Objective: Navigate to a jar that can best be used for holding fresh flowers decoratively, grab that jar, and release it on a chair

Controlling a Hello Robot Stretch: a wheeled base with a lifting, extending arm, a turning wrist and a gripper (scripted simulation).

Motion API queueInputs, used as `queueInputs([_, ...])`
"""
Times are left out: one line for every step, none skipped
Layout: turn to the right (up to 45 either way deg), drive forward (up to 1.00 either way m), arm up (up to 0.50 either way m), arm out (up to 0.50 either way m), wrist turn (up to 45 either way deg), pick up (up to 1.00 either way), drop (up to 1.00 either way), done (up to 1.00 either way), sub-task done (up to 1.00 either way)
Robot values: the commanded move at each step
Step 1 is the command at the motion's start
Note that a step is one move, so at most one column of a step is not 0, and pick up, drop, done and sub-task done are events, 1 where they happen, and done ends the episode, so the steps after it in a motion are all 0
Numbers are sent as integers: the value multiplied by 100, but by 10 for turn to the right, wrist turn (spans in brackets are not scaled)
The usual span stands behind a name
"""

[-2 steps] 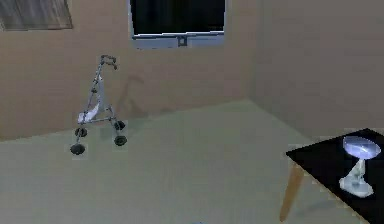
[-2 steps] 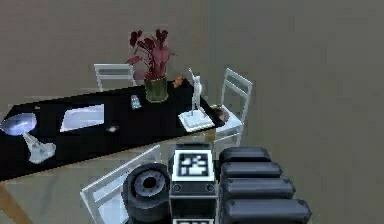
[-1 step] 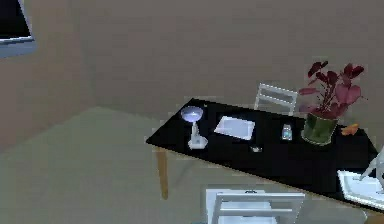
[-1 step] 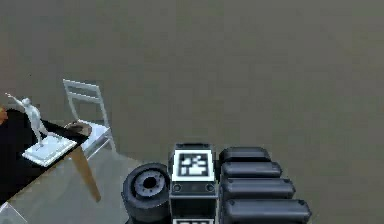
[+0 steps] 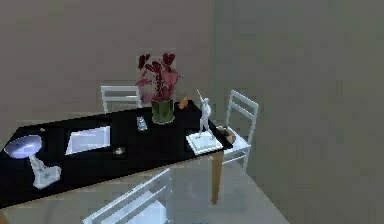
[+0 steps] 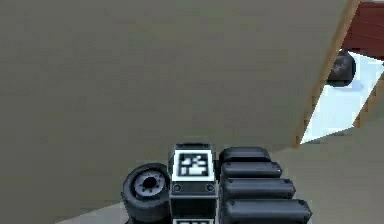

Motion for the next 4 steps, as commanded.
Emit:
queueInputs([180,0,0,0,0,0,0,0,0])
queueInputs([0,10,0,0,0,0,0,0,0])
queueInputs([-450,0,0,0,0,0,0,0,0])
queueInputs([-450,0,0,0,0,0,0,0,0])
